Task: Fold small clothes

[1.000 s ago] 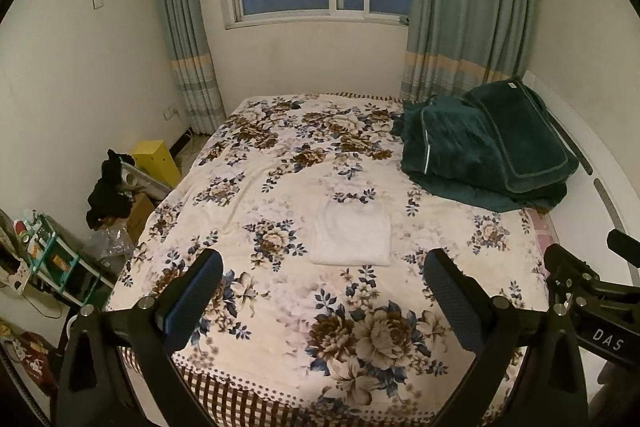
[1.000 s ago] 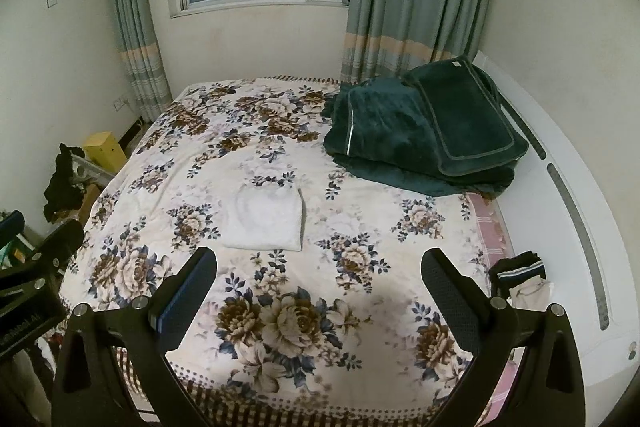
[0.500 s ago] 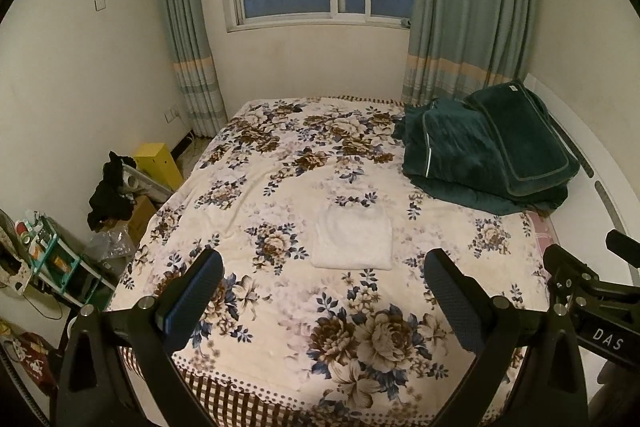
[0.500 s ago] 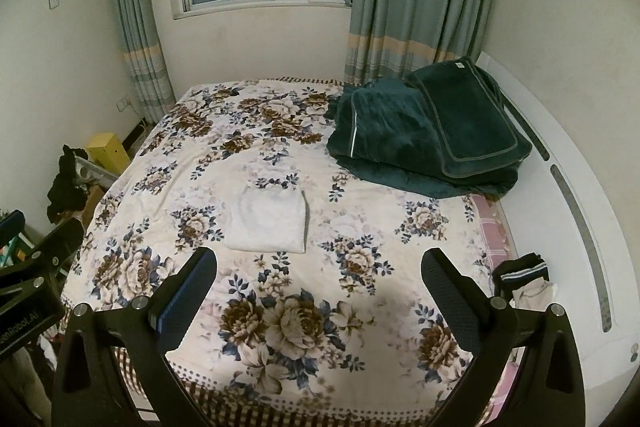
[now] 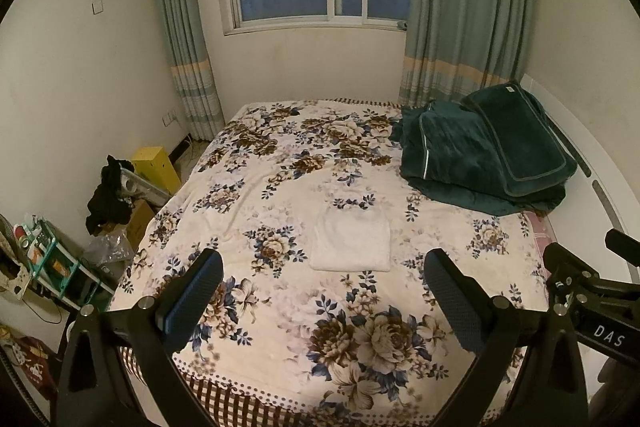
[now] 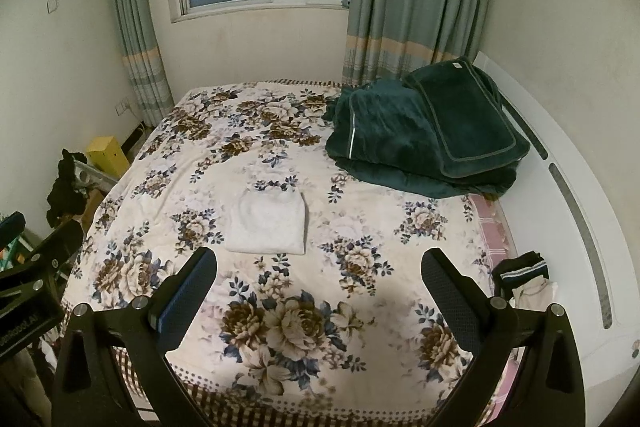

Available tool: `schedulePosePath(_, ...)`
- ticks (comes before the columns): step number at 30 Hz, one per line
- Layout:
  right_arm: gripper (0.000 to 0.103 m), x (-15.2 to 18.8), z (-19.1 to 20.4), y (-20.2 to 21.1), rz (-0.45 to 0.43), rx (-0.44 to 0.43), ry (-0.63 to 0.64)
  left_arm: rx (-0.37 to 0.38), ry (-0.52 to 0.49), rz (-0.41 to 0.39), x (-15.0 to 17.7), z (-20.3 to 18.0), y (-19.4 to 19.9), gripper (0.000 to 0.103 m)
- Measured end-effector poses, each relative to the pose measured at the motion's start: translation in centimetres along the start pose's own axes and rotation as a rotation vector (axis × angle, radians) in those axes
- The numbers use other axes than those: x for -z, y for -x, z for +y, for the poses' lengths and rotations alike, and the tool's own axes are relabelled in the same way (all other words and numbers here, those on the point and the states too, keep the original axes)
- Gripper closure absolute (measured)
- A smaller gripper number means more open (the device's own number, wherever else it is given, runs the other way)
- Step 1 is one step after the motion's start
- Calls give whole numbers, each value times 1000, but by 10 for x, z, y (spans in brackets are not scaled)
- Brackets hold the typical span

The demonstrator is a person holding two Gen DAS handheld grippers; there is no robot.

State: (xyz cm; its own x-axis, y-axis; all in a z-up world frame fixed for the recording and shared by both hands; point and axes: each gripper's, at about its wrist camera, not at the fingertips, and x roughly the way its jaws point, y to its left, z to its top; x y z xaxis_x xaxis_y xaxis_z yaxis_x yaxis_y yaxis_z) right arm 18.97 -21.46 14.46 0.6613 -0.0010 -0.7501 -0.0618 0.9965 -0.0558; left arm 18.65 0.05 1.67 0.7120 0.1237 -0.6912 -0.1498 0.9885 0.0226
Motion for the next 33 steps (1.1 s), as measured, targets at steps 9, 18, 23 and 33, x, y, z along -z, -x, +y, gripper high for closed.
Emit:
schedulePosePath(9, 0, 2, 0, 2, -2, -1, -6, -1, -1, -2, 0, 0, 0, 0)
schedulePosePath(18, 0, 3, 0, 3, -5, 1, -10, -5, 0, -5, 0, -2, 1, 0)
schedulePosePath(23, 0, 2, 2, 3, -6, 2, -12, -7, 0, -10, -2, 0, 2, 0)
schedulePosePath(33, 0, 8, 1, 6, -5, 3, -17, -5, 2, -9, -2, 1, 3, 0)
